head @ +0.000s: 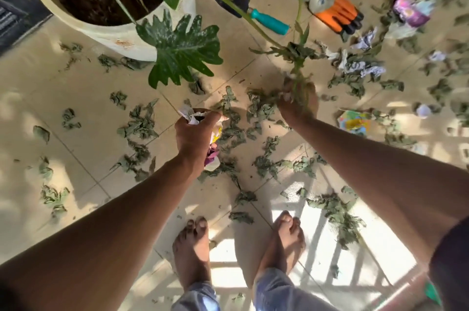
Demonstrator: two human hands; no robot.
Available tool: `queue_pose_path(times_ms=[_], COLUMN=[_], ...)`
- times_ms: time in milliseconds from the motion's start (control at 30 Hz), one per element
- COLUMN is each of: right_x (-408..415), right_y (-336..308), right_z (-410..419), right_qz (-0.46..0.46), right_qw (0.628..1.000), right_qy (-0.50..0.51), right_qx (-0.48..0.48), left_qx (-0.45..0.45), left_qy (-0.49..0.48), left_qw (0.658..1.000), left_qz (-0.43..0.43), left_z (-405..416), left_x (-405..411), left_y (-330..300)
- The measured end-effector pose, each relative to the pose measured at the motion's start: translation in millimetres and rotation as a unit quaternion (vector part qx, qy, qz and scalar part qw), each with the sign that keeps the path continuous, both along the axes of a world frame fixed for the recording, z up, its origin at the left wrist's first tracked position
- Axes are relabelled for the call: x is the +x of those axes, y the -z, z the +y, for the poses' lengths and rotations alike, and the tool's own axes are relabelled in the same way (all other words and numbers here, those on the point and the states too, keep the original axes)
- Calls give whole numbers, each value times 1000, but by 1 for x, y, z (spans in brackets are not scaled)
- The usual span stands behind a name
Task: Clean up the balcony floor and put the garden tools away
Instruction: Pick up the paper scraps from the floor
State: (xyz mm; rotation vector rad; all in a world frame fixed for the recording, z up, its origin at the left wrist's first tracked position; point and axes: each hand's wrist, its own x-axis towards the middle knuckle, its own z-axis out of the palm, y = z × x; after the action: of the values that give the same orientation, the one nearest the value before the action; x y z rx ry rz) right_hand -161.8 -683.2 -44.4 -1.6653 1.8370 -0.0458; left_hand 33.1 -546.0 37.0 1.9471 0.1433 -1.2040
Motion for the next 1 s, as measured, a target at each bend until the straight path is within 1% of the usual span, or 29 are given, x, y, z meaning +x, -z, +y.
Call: queue_pose_path(times_ms=[33, 67, 100, 200, 233, 300, 333, 400, 467, 567, 633, 700, 733, 767, 867, 900, 933, 1000], right_x=[3, 8, 8, 14, 19, 32, 36, 43, 53, 63, 72, 94, 105, 118, 150, 158, 165, 183], right_y=[-20, -43, -60, -124, -148, -197, -218, -254, -288, -325, -341, -357, -361, -368, -388, -393, -394, -403], right_z=[14, 30, 47, 91, 102, 128, 141, 162, 180, 215, 234, 239, 240, 242, 255, 260, 265, 272], right_qz=[-29, -64, -110, -223, -264, -319, -337, -363, -374, -388, -377, -391, -403, -403, -417, -422, -419, -427], right_qw=[997, 987, 974, 940, 924, 900, 894, 894, 893, 880, 881, 873, 874, 880, 883, 881, 882, 874], right_qy=[63, 122, 161, 158, 159, 157, 147, 121, 120, 129, 119, 126, 109, 90, 10, 9, 6, -24], right_qx=[41, 82, 117, 204, 228, 251, 256, 233, 221, 244, 261, 261, 247, 235, 216, 214, 217, 230], left_qx=[7, 14, 18, 37, 35, 22, 0, -52, -102, -154, -183, -212, -217, -215, -227, -227, -239, -259], left_qy=[6, 6, 2, -40, -68, -83, -91, -104, -128, -166, -194, -220, -241, -259, -268, -274, -285, -334], left_qw=[1000, 1000, 1000, 998, 995, 985, 977, 964, 945, 919, 899, 888, 887, 890, 900, 904, 901, 883], left_qz=[-2, 2, 8, 40, 64, 150, 193, 238, 284, 323, 348, 343, 328, 306, 257, 238, 225, 205], left_z=[8, 17, 25, 46, 53, 71, 80, 94, 107, 120, 127, 136, 139, 143, 156, 163, 168, 182], left_x=[-3, -8, -12, -20, -24, -28, -27, -26, -23, -16, -9, 3, 8, 15, 32, 40, 47, 62], left_y=[-8, -18, -29, -63, -81, -107, -121, -157, -190, -232, -249, -264, -273, -280, -302, -305, -310, -318])
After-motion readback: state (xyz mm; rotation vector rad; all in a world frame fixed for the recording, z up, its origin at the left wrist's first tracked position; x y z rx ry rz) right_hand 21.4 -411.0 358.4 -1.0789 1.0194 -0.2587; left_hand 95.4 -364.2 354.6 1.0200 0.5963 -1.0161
